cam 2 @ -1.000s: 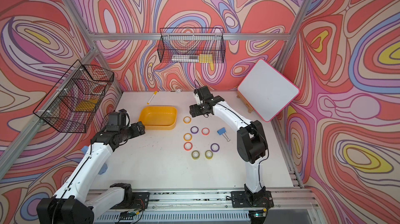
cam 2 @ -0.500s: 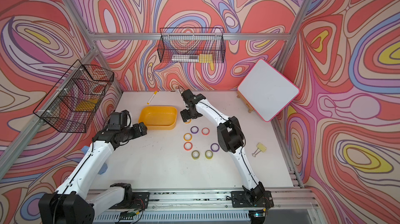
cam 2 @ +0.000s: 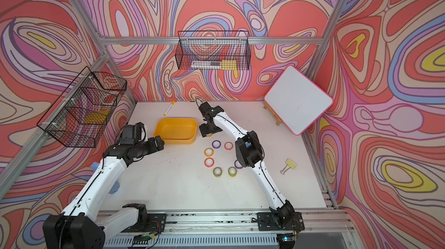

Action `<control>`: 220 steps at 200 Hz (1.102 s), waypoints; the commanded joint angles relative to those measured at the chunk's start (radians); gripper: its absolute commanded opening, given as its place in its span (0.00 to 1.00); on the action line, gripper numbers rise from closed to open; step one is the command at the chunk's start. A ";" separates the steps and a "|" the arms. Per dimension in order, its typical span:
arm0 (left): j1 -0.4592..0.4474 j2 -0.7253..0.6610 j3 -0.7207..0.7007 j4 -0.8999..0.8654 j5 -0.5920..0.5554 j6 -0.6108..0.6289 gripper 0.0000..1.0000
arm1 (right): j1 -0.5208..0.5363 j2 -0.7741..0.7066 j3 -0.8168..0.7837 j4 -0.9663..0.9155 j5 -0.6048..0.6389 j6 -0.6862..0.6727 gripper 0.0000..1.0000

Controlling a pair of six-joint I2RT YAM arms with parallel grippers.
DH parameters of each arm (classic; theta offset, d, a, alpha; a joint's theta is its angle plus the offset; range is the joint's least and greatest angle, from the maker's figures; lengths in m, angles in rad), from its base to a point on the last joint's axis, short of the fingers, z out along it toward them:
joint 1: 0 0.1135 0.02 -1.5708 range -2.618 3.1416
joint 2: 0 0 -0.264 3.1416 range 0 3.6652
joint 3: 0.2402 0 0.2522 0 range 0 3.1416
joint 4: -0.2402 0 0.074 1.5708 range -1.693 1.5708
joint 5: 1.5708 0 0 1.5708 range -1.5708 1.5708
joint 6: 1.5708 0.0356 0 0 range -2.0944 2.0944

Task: Put the transparent tape into the storage box
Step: Move the storage box to the center of the board.

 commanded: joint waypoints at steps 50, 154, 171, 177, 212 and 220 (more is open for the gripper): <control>0.003 0.006 0.025 0.013 -0.036 -0.027 0.91 | 0.002 0.059 0.033 0.034 0.020 0.011 0.80; 0.083 0.292 0.166 0.095 -0.117 -0.029 0.74 | 0.002 0.008 -0.046 0.066 -0.006 0.002 0.78; 0.098 0.349 0.190 0.104 -0.116 -0.009 0.72 | 0.002 -0.003 -0.061 0.068 -0.008 -0.002 0.78; 0.102 0.372 0.203 0.101 -0.118 0.000 0.71 | 0.001 -0.008 -0.064 0.068 -0.008 -0.004 0.78; 0.119 0.476 0.243 0.133 -0.081 0.023 0.63 | 0.003 -0.020 -0.085 0.070 -0.010 -0.008 0.78; 0.120 0.485 0.239 0.156 -0.080 0.025 0.63 | 0.002 -0.022 -0.090 0.072 -0.012 -0.008 0.78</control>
